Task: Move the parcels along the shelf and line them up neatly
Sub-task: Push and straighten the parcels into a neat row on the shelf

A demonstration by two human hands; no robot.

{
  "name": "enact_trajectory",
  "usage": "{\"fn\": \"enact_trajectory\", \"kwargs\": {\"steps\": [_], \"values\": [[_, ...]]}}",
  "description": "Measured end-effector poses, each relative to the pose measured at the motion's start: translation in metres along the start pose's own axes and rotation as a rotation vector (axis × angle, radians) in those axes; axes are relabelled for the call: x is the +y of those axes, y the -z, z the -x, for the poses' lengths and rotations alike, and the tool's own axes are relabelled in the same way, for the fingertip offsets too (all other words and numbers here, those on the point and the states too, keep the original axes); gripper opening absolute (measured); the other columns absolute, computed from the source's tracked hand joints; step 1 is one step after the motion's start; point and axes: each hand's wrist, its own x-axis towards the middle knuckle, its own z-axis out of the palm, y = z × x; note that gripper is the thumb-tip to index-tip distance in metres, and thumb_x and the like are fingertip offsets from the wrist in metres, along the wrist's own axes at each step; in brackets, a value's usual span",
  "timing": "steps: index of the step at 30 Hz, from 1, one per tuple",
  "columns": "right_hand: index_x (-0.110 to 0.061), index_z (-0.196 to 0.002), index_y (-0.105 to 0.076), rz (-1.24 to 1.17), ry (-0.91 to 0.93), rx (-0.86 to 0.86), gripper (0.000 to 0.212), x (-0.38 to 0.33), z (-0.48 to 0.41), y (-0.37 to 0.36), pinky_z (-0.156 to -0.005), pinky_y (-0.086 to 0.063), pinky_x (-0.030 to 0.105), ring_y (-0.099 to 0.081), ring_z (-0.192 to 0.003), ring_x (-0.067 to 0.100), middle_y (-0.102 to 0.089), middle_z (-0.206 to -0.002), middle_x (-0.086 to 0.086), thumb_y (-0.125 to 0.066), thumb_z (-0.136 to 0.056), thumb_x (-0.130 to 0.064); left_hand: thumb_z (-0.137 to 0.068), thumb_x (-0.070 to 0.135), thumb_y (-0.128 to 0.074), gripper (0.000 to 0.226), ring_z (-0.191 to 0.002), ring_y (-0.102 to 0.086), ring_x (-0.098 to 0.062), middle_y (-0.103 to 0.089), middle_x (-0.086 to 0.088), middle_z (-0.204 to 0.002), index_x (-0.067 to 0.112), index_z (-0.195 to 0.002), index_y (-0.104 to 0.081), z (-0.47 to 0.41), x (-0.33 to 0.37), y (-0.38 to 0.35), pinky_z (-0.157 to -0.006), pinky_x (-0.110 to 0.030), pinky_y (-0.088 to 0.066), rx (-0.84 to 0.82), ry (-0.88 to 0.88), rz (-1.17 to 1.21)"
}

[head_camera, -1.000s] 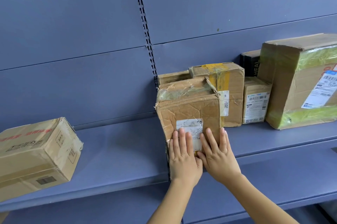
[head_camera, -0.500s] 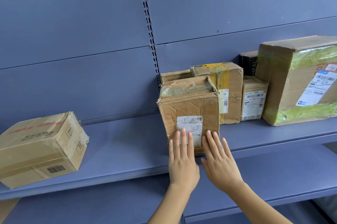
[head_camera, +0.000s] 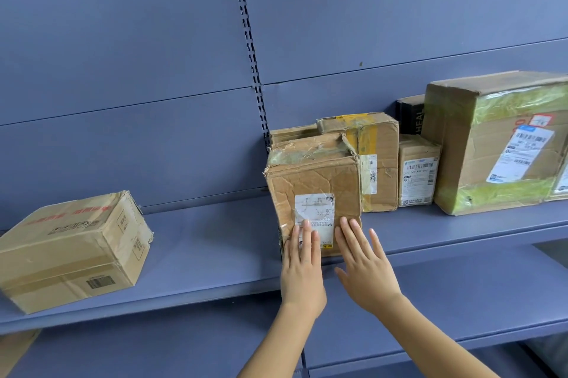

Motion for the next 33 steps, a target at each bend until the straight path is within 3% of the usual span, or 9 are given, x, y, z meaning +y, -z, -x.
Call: {"fn": "enact_trajectory", "kwargs": {"steps": [2,4,7,9,10,15,21,28,33], "values": [[-0.007,-0.151,-0.013,-0.029,-0.024,-0.029,0.075,-0.003,0.001,0.007,-0.115,-0.006,0.05,0.006,-0.149,0.019,0.006,-0.162,0.005,-0.027,-0.089,-0.047,-0.076,0.024,-0.068,0.106,-0.143,0.022,-0.033,0.037,-0.013,-0.148,0.005,-0.149,0.006,0.003,-0.002,0.009,-0.114,-0.041,0.001,-0.014,-0.053,-0.043],[-0.009,-0.15,-0.018,-0.058,-0.048,-0.019,0.071,-0.006,0.003,0.013,-0.114,-0.005,0.051,0.007,-0.149,0.017,0.004,-0.162,0.004,-0.023,-0.092,-0.049,-0.088,0.021,-0.053,0.089,-0.136,0.034,-0.027,0.044,-0.007,-0.146,0.009,-0.15,0.01,0.006,-0.006,0.022,-0.114,-0.039,0.012,-0.062,-0.092,-0.085],[-0.008,-0.148,-0.022,-0.091,-0.049,0.037,0.08,-0.009,0.005,0.026,-0.112,-0.008,0.051,0.007,-0.149,0.019,-0.006,-0.162,0.004,-0.05,-0.083,-0.045,-0.079,0.027,-0.064,0.084,-0.147,-0.005,-0.031,0.003,-0.014,-0.159,0.01,-0.149,-0.022,0.011,-0.013,0.041,-0.118,-0.042,-0.013,-0.026,-0.138,-0.1],[-0.007,-0.142,-0.035,-0.123,-0.054,0.056,0.084,-0.012,0.008,0.035,-0.109,-0.014,0.054,-0.006,-0.148,0.028,-0.028,-0.153,0.008,-0.074,-0.073,-0.036,-0.058,0.031,-0.078,0.08,-0.133,-0.043,-0.032,-0.037,-0.014,-0.149,0.015,-0.133,-0.054,0.017,-0.019,0.05,-0.106,-0.043,-0.039,0.016,-0.141,-0.112],[-0.007,-0.139,-0.041,-0.141,-0.054,0.073,0.084,-0.014,0.009,0.039,-0.108,-0.015,0.055,-0.015,-0.144,0.032,-0.034,-0.148,0.009,-0.079,-0.069,-0.033,-0.053,0.031,-0.08,0.079,-0.129,-0.049,-0.032,-0.045,-0.013,-0.144,0.017,-0.128,-0.06,0.02,-0.022,0.052,-0.102,-0.044,-0.042,0.05,-0.152,-0.128],[-0.008,-0.134,-0.044,-0.195,0.012,0.175,0.081,-0.032,0.016,0.047,-0.107,-0.019,0.054,-0.031,-0.134,0.036,-0.042,-0.138,0.012,-0.082,-0.066,-0.028,-0.059,0.028,-0.076,0.078,-0.133,-0.043,-0.034,-0.045,-0.014,-0.144,0.016,-0.133,-0.055,0.049,-0.032,0.071,-0.105,-0.048,-0.04,0.111,-0.129,-0.168],[-0.01,-0.131,-0.048,-0.39,0.052,0.227,0.054,-0.094,0.023,0.061,-0.107,-0.022,0.053,-0.033,-0.13,0.039,-0.041,-0.135,0.013,-0.045,-0.083,-0.035,-0.059,0.032,-0.075,0.08,-0.132,-0.043,-0.036,-0.044,-0.019,-0.144,0.009,-0.133,-0.054,0.103,-0.072,0.073,-0.103,-0.047,-0.042,0.083,0.078,-0.187],[-0.011,-0.132,-0.045,-0.484,0.175,0.166,0.061,-0.18,0.006,0.071,-0.098,-0.041,0.057,-0.036,-0.126,0.035,-0.043,-0.134,0.012,-0.058,-0.077,-0.032,-0.055,0.036,-0.08,0.082,-0.122,-0.053,-0.037,-0.052,-0.02,-0.135,0.008,-0.128,-0.058,0.159,-0.15,0.087,-0.095,-0.046,-0.049,0.085,0.293,-0.203],[-0.008,-0.132,-0.047,-0.508,0.202,0.162,0.067,-0.254,-0.014,0.075,-0.093,-0.046,0.054,-0.038,-0.122,0.035,-0.047,-0.132,0.014,-0.072,-0.074,-0.028,-0.054,0.036,-0.08,0.083,-0.122,-0.045,-0.037,-0.052,-0.021,-0.135,0.006,-0.128,-0.057,0.199,-0.222,0.1,-0.094,-0.047,-0.048,0.121,0.384,-0.222]]}}
